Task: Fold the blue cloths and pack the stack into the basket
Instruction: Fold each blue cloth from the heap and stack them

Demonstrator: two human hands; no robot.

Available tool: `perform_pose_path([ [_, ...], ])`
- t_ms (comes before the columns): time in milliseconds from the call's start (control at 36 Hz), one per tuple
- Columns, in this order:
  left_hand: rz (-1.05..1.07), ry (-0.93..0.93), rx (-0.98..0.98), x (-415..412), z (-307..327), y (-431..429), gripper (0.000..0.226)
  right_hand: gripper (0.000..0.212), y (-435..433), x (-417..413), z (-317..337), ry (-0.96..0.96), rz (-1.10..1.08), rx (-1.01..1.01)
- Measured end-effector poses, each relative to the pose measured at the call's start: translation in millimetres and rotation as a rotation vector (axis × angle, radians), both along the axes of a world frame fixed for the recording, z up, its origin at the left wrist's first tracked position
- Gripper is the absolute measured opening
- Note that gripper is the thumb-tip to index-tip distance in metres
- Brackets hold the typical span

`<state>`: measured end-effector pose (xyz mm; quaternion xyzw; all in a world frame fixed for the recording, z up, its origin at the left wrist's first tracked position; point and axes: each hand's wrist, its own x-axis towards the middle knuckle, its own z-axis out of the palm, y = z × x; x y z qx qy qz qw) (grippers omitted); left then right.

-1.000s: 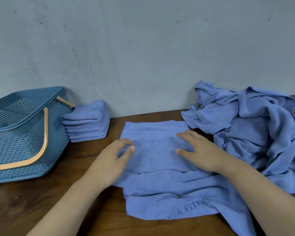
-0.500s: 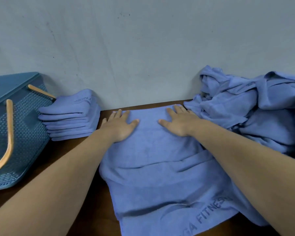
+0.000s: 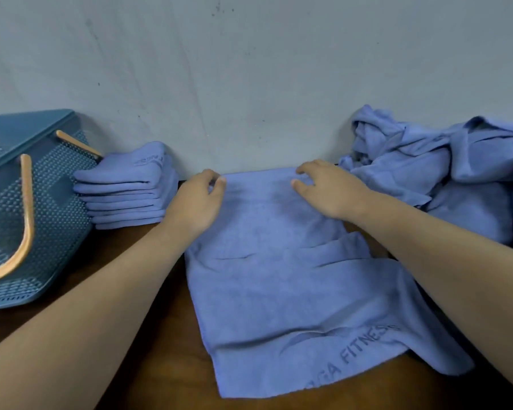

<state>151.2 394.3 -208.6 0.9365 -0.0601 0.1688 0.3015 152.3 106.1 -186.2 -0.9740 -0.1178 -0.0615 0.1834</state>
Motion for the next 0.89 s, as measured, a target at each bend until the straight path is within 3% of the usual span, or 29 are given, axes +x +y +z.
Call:
perform_pose_path([
  [167, -0.377, -0.108, 0.035, -128.1, 14.5, -5.6, 0.007, 0.029, -25.0, -110.0, 4.8, -0.028, 0.161, 0.11],
  [333, -0.459, -0.044, 0.074, -207.6, 4.6, -3.2, 0.009, 0.022, -40.7, -191.1, -10.5, -0.07, 0.236, 0.137],
  [444, -0.553, -0.109, 0.126, -233.5, 13.5, -9.4, 0.02, 0.011, -49.6, -226.9, -11.2, -0.111, 0.257, 0.188],
  [556, -0.744, -0.065, 0.358, -247.1, 14.9, -16.9, 0.041, 0.009, -62.1, -245.9, -6.0, -0.132, 0.297, 0.059],
  [639, -0.775, -0.086, 0.47, -243.7, 6.4, -17.0, 0.036, 0.015, -70.4, -246.0, -7.3, -0.102, 0.308, -0.071],
  [778, -0.736, -0.056, 0.439, -234.0, 6.7, -12.9, 0.019, 0.01, -69.0, -237.7, -11.8, -0.062, 0.329, -0.065],
  [889, -0.637, 0.084, 0.103, -232.7, 6.6, -7.5, 0.015, 0.013, -64.3, -237.3, -12.5, -0.002, 0.3, 0.116],
])
